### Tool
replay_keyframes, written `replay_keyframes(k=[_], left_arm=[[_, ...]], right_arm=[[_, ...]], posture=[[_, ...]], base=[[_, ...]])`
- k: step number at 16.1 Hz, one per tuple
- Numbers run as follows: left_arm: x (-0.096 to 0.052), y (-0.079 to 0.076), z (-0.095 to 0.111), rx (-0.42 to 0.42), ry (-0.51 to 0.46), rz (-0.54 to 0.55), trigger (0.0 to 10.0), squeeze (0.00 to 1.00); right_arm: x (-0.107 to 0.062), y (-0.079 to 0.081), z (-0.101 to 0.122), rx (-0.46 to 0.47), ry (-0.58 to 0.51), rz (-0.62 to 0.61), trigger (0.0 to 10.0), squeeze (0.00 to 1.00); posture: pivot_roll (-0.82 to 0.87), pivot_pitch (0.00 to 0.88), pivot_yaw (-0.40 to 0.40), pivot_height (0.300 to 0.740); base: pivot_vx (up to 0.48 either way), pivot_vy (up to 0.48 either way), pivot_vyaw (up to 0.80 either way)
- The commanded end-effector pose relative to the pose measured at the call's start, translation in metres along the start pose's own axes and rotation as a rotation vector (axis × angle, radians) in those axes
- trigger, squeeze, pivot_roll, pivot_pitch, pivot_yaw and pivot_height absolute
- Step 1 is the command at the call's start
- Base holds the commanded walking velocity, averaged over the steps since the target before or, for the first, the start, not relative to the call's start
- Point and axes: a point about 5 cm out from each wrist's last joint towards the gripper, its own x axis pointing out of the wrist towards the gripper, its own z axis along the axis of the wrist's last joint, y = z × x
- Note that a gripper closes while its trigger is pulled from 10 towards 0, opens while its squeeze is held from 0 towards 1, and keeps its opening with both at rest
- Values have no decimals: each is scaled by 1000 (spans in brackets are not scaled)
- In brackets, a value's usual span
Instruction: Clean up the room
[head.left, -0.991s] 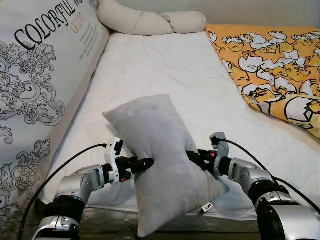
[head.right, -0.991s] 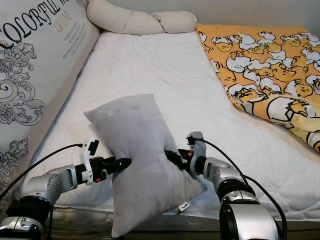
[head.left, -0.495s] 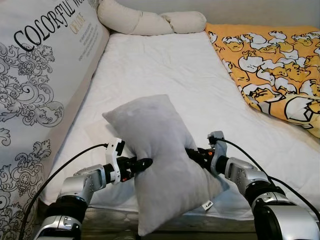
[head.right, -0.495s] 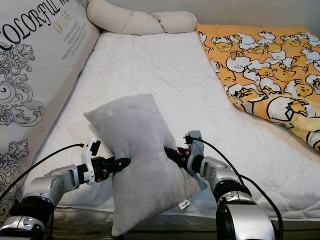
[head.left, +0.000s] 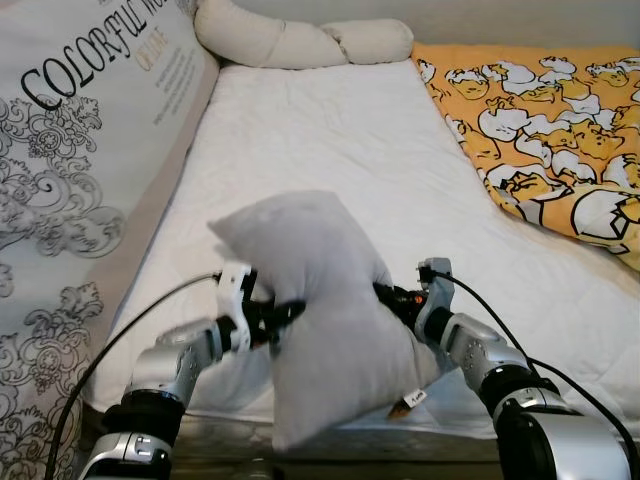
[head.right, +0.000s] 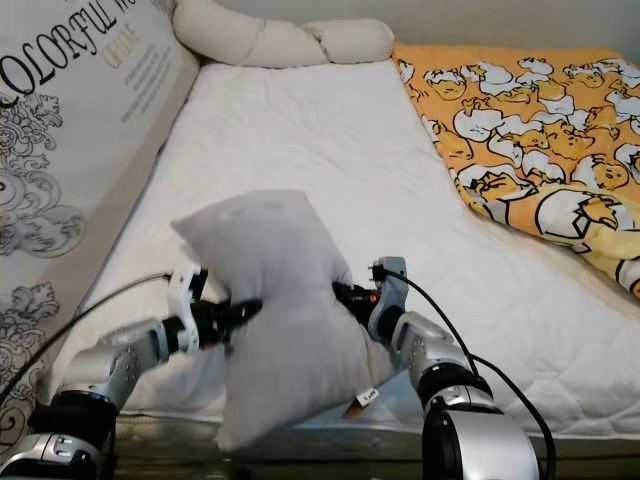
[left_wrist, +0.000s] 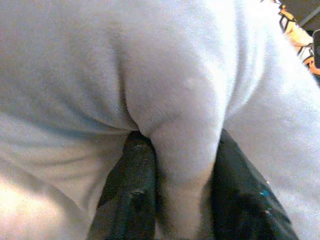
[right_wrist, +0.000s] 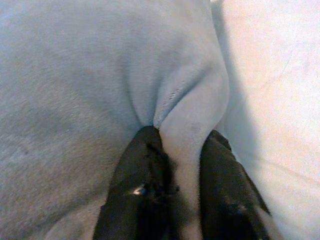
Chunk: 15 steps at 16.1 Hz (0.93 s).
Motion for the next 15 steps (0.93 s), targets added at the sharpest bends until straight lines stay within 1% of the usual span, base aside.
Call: replay_keyframes(k=[1,3,4,5,6,7,9,10,11,12,13,14,15], left_arm=[[3,-8,16,88,-34,-9,0,0],[5,-19,38,195,-76,-25,0,0],[6,-22,46,216,-99,-16,0,0],[6,-23,49,219,-109,-11,0,0],[5,-25,52,252,-123,5,0,0],[5,-27,52,265,-131,8,0,0],[4,-37,55,266,-160,0,0,0],[4,-36,54,296,-154,35,0,0],[4,-35,53,303,-151,46,0,0],[4,-31,52,333,-138,98,0,0],[3,-29,54,361,-157,148,549,0],[3,-29,57,372,-185,180,10000,0],[5,-27,61,374,-183,224,10000,0]], right_arm=[[5,7,10,-11,-63,13,0,0],[9,14,27,-14,-151,40,0,0],[10,18,35,-21,-191,48,0,0],[10,19,38,-23,-206,49,0,0],[10,22,44,-33,-244,58,0,0],[10,23,46,-38,-254,60,0,0],[8,26,46,7,-290,47,0,0],[6,26,47,20,-329,20,0,0],[5,26,47,18,-340,14,0,0],[3,26,50,2,-378,-12,0,0],[0,25,54,-16,-417,-45,0,0],[-3,25,57,-45,-430,-66,4784,0],[-4,27,59,-81,-426,-60,10000,0]], posture=[[59,0,53,740],[53,0,58,740],[48,0,63,740],[48,0,63,740],[43,0,71,740],[43,0,71,740],[53,0,58,740],[52,0,57,740],[52,0,58,740],[49,0,62,740],[49,0,63,740],[49,0,63,740],[51,0,62,740]], base=[[0,0,0],[0,0,0],[0,0,0],[0,0,0],[0,0,0],[0,0,0],[0,0,0],[0,0,0],[0,0,0],[0,0,0],[0,0,0],[0,0,0],[0,0,0]])
